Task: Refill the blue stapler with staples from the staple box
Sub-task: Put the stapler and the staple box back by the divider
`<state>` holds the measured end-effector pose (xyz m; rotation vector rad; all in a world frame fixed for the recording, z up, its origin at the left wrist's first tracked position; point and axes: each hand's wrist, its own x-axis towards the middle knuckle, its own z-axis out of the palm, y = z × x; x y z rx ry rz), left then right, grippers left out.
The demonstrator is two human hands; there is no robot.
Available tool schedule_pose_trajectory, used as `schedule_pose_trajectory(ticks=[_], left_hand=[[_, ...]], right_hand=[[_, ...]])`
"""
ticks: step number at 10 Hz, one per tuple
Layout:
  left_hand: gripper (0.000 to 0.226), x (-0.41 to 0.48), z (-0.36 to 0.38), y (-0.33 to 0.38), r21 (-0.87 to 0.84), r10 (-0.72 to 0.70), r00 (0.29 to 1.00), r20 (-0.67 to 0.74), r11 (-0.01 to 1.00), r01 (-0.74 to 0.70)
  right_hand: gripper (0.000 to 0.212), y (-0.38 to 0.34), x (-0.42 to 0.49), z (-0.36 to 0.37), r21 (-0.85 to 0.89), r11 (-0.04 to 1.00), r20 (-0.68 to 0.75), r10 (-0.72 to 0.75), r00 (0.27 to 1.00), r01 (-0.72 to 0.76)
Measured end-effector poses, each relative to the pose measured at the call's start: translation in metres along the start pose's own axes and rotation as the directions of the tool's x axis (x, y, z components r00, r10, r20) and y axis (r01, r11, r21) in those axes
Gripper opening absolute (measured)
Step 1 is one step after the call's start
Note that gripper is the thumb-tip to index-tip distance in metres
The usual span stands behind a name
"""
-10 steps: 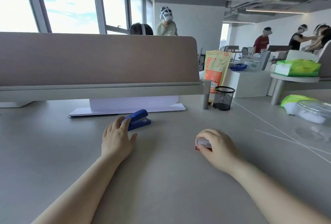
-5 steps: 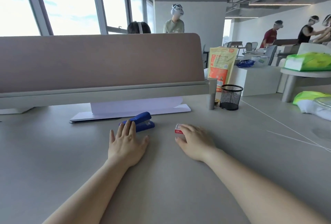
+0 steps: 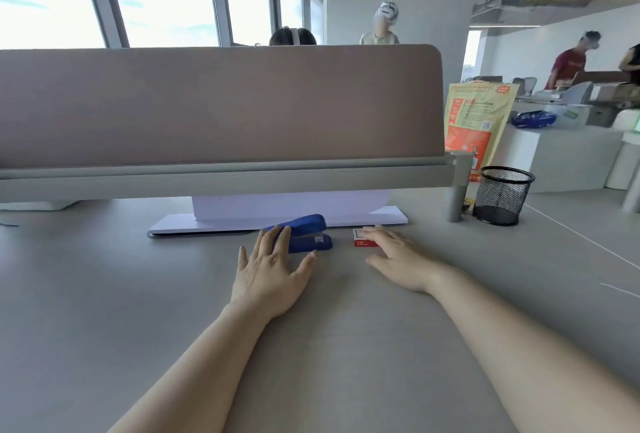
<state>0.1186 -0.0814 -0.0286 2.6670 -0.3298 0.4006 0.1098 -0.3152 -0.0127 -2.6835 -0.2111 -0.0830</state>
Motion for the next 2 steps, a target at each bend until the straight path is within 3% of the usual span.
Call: schedule_pose_trajectory(ticks=[2], left_hand=[[0.065,-0.0028,-0.0033,0.0017,-0.019,-0.013,1.000,-0.003,1.000,0.013]], right_hand=[[0.052,-0.0113,-0.0114,-0.0067,-0.124,0.992,-0.003,0.001,1.000,-0.001]])
